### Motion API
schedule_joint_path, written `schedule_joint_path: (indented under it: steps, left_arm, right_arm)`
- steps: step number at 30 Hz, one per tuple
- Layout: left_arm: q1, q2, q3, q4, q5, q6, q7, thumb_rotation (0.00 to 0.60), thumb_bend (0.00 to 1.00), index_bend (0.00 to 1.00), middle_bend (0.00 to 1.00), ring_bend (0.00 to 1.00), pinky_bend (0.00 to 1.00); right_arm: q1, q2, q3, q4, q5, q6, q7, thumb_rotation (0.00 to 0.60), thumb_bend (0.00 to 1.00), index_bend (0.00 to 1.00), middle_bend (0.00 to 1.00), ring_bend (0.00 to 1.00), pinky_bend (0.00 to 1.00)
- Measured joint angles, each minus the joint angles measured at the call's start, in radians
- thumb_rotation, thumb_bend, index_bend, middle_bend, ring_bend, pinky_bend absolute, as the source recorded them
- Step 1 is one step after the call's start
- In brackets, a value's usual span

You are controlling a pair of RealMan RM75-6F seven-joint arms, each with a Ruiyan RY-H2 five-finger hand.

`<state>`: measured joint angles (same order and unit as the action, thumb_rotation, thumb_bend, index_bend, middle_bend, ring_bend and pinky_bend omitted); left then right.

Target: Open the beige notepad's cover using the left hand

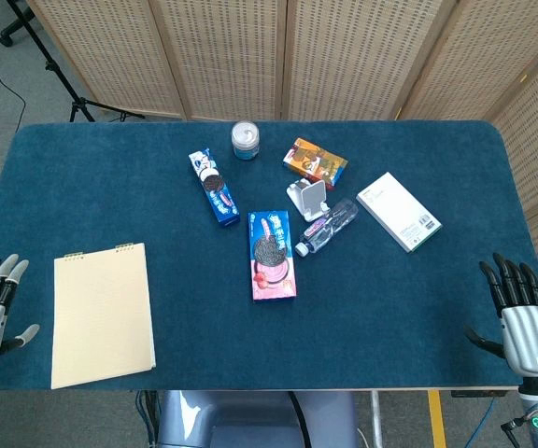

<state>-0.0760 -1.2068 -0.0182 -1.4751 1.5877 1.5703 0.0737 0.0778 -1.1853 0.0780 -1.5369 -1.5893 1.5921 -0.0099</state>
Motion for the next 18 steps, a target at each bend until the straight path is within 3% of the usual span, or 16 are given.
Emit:
schedule_joint_path:
  steps: [7, 11, 18]
  left_arm:
    - [0.004, 0.001, 0.007, 0.0, 0.01, 0.006, 0.004, 0.6, 0.0, 0.0, 0.0, 0.0, 0.0]
    - [0.002, 0.004, 0.039, 0.007, 0.044, -0.013, -0.007, 0.6, 0.0, 0.0, 0.0, 0.0, 0.0]
    - [-0.009, -0.039, 0.129, 0.176, 0.179, -0.027, -0.136, 0.6, 0.01, 0.0, 0.0, 0.0, 0.0]
  right_arm:
    - [-0.001, 0.003, -0.003, -0.002, -0.002, -0.002, 0.007, 0.6, 0.0, 0.0, 0.0, 0.0, 0.0]
    - [0.001, 0.003, -0.003, -0.006, -0.002, -0.007, 0.012, 0.6, 0.0, 0.0, 0.0, 0.0, 0.0]
    - [0.0, 0.007, -0.003, -0.008, 0.008, -0.013, 0.019, 0.6, 0.0, 0.0, 0.0, 0.0, 0.0]
